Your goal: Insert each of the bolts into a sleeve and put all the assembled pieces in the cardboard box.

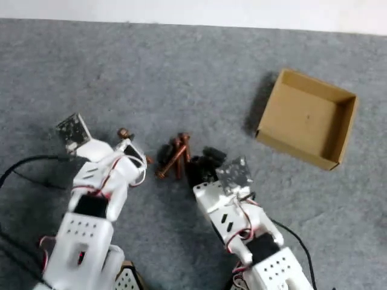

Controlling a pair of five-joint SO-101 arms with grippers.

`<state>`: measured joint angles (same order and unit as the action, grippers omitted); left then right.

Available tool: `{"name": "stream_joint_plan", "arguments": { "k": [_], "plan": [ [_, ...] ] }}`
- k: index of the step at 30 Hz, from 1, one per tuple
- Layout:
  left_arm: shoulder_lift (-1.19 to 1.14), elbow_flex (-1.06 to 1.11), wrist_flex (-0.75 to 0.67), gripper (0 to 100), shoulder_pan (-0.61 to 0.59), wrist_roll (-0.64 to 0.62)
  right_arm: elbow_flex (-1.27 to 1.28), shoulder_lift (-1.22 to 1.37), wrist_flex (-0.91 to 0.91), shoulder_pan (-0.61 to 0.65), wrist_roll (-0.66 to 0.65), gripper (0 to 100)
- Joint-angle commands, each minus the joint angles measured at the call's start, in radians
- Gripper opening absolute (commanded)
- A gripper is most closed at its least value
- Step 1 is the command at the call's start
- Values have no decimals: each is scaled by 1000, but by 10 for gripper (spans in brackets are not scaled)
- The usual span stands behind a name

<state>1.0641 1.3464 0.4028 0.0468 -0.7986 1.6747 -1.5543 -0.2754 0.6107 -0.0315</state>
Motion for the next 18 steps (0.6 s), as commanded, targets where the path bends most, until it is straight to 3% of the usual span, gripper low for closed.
{"name": "stream_joint_plan", "arguments": {
  "k": [1, 9, 14, 18],
  "plan": [
    [183, 27, -41, 5, 15, 6, 142, -139, -22, 13, -11, 5],
    [490, 88, -38, 5, 139, 11, 156, -186, -156, 151, -15, 5],
    [710, 180, -37, 6, 151, 12, 156, -188, -165, 160, -186, 5],
    [773, 234, -37, 7, 185, 12, 156, -189, -163, 160, -190, 5]
  ]
}}
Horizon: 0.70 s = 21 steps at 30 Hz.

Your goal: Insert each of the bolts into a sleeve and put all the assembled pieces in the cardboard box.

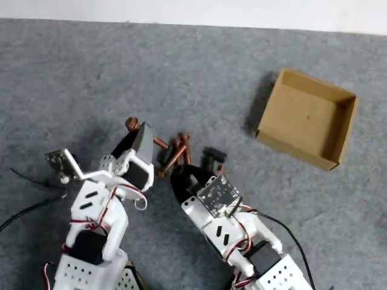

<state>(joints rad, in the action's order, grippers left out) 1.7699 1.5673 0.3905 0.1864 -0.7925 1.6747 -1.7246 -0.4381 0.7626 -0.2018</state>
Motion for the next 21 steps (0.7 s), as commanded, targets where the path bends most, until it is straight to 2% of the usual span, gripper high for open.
{"name": "stream_joint_plan", "arguments": {
  "k": [1, 6, 8, 14, 21],
  "plan": [
    [54, 15, -25, 7, 61, 6, 156, -19, -1, 8, -21, 5],
    [44, 15, -20, 7, 116, 35, 156, -21, 1, 4, -23, 5],
    [44, 5, 21, 7, 116, 77, 156, -21, 2, 2, -23, 5],
    [44, -27, 84, 6, 116, 77, 156, -21, 4, 2, -23, 5],
    [44, -205, 311, 5, 117, -29, 156, -21, 4, -25, -23, 5]
  ]
}}
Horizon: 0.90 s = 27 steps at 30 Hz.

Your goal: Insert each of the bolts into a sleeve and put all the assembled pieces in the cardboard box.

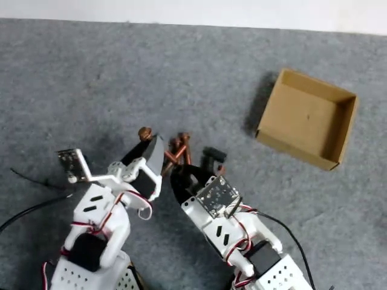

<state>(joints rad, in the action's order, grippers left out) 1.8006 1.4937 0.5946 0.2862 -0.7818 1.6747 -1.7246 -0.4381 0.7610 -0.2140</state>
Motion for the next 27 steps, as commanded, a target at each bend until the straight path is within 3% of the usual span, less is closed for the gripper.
{"name": "stream_joint_plan", "arguments": {
  "k": [1, 6, 11, 27],
  "plan": [
    [13, -140, 120, 5, 18, -40, 156, -21, 4, -24, -11, 5],
    [13, -142, 124, 5, 25, -40, 156, -21, 4, -24, -11, 5],
    [13, -102, 120, 6, 131, -35, 156, -21, 4, -22, -11, 5],
    [13, -91, 216, 7, 119, -32, 156, -21, 2, -24, -11, 5]
  ]
}}
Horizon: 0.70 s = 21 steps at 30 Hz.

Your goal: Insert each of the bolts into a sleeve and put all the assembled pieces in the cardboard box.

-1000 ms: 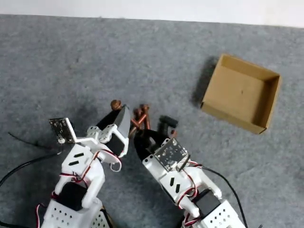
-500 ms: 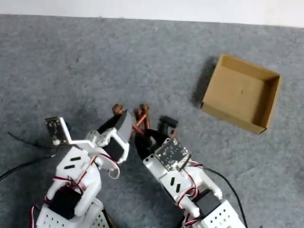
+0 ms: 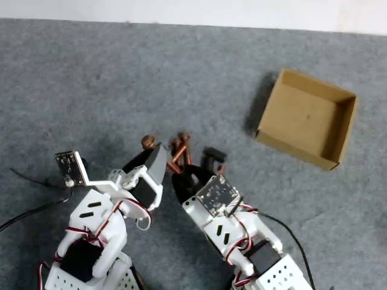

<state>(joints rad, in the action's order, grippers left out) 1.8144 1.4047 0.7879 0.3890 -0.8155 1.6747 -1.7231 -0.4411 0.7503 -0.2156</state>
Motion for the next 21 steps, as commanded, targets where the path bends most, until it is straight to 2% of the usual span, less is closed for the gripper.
{"name": "stream_joint_plan", "arguments": {
  "k": [1, 4, 9, 17, 21],
  "plan": [
    [-1, 2, 23, 7, 21, 2, 156, -22, 5, -13, -9, 5],
    [-1, 62, 17, 7, 50, 3, 156, -22, 4, -12, -9, 5],
    [-1, 108, -66, 7, 68, 81, 156, -22, 2, -12, -9, 5],
    [-1, 104, -77, 7, 68, 78, 156, -15, 1, -1, -9, 5],
    [-1, 114, -104, 7, 51, 20, 156, -22, -22, 10, -9, 5]
  ]
}}
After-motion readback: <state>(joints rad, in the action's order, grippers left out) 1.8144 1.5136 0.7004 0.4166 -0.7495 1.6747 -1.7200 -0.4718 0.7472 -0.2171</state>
